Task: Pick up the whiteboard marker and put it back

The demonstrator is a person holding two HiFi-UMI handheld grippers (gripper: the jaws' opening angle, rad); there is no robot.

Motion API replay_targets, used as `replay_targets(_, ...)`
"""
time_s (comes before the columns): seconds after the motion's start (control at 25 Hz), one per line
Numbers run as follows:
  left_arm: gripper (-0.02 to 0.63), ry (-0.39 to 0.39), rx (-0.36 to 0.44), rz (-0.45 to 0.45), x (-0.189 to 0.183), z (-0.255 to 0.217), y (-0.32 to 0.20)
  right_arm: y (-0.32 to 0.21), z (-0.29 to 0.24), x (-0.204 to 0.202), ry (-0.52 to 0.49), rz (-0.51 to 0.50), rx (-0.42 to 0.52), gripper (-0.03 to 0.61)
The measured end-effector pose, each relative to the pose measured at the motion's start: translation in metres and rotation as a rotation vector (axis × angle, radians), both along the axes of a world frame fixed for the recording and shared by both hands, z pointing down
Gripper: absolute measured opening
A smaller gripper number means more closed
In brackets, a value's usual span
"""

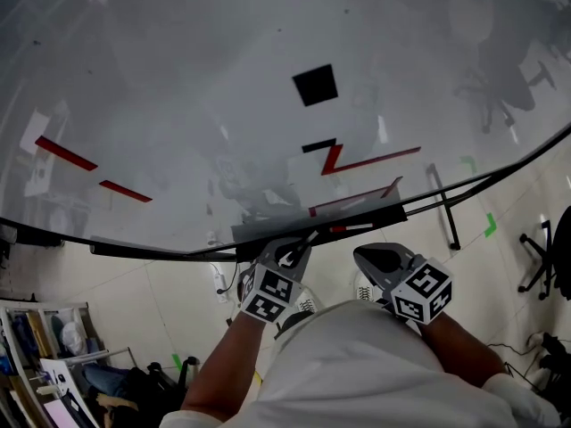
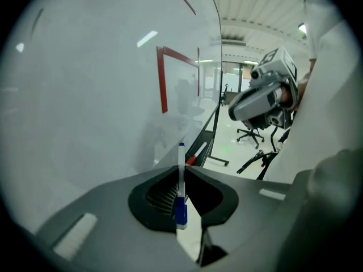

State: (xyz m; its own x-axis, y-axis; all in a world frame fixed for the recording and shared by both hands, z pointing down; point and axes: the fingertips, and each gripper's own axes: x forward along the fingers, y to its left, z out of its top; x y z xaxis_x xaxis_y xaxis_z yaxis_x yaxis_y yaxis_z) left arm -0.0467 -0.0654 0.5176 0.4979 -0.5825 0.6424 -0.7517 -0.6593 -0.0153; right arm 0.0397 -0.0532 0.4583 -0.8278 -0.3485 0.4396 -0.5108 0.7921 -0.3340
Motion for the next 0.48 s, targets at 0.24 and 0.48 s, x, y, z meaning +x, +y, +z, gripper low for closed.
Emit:
replay_targets(0.24,0.052,0.193,-0.011,-0.073,0.003,-0.026,0.002,0.000,-0.001,0.000,-0.002,0.000,0.003,0.002)
replay_targets(0.48,0.052,0.369,-0.034,-0.137,0.003,-0.047,0.010,0.000,-0.001,-0.001,-0.007,0.003,0.002,0.002)
